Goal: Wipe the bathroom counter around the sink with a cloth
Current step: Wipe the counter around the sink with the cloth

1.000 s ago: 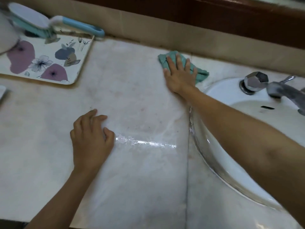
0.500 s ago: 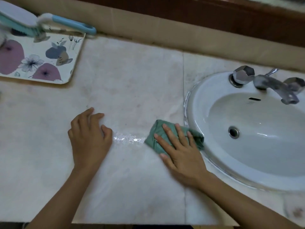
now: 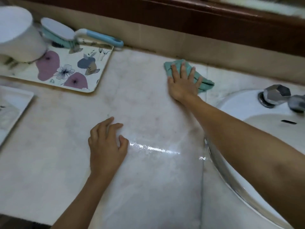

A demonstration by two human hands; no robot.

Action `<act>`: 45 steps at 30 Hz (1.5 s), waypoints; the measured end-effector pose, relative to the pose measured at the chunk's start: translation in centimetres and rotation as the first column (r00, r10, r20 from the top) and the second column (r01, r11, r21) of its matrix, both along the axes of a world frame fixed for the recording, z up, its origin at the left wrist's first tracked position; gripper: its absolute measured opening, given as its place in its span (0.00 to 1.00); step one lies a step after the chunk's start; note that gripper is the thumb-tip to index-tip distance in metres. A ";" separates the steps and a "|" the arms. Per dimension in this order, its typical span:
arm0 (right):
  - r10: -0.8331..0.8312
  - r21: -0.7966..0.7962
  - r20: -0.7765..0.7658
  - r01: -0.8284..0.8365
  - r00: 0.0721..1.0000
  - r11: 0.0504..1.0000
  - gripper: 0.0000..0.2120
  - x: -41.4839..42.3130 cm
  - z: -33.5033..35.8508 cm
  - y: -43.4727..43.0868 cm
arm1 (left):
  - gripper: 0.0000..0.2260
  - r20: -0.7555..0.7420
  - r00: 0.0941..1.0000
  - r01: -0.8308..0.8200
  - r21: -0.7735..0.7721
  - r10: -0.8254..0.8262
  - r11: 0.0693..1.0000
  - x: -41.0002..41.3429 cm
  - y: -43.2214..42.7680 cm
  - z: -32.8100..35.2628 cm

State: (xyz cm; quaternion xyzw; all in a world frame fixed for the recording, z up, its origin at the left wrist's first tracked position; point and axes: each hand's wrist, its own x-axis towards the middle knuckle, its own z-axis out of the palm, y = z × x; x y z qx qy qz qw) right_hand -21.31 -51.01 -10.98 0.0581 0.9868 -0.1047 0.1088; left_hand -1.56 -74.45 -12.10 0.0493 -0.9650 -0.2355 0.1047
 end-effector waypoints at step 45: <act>0.015 0.006 -0.042 -0.015 0.999 1.000 0.25 18.7 -0.2 -4.5 | 0.14 0.276 0.940 -0.231 0.085 0.200 0.969 9.9 -6.1 3.4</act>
